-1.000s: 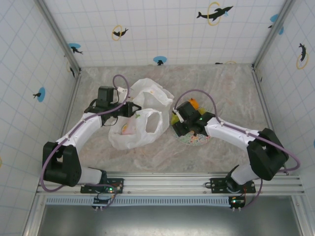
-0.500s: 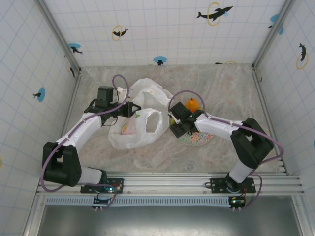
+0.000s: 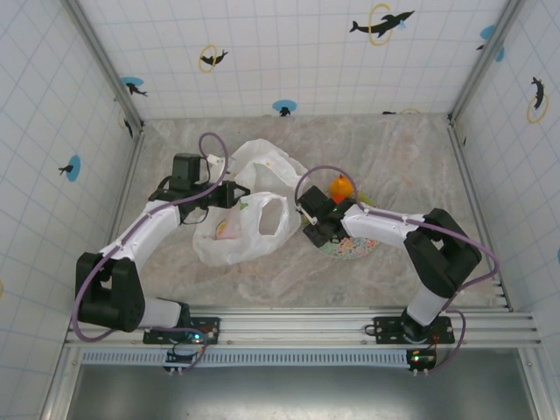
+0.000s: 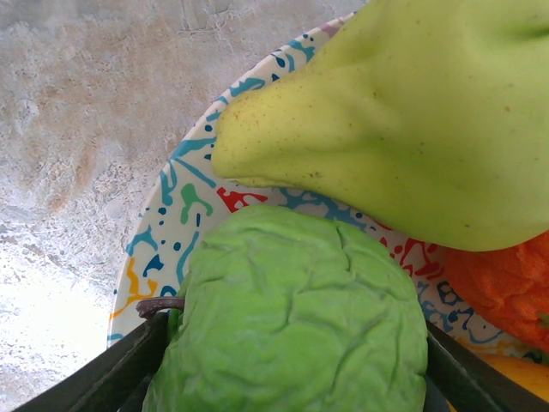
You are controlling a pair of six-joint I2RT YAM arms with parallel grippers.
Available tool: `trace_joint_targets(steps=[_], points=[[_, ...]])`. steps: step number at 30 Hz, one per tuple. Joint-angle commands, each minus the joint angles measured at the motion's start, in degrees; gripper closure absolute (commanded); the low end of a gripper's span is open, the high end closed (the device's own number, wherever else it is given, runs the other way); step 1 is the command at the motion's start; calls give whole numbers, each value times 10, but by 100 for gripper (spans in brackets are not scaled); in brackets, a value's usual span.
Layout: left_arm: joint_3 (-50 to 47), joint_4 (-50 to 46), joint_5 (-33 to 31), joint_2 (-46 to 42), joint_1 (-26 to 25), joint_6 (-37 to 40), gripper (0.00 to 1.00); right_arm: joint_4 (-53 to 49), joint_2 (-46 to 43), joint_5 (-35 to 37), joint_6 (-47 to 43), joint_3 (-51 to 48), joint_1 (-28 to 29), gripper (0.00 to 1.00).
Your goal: Place the fruits into the plastic bag
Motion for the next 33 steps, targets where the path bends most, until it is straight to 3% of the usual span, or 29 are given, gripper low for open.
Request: trace_joint_targets(steps=[1,13,18,24,33], points=[[-5,2,16,-12,4,12,100,8,-26,0,8,-6,2,37],[-9,11,31,-10,4,7,100,23,-203,-80,80,-85,-14,47],[-9,18,60,-6,4,2,100,152,-275,-162,127,-130,-22,49],[-13,22,85,-7,5,0,100,317,-229,-228,184,-124,-14,51],[-21,50,126,-14,3,-19,100,396,-106,-250,210,-75,16,51]])
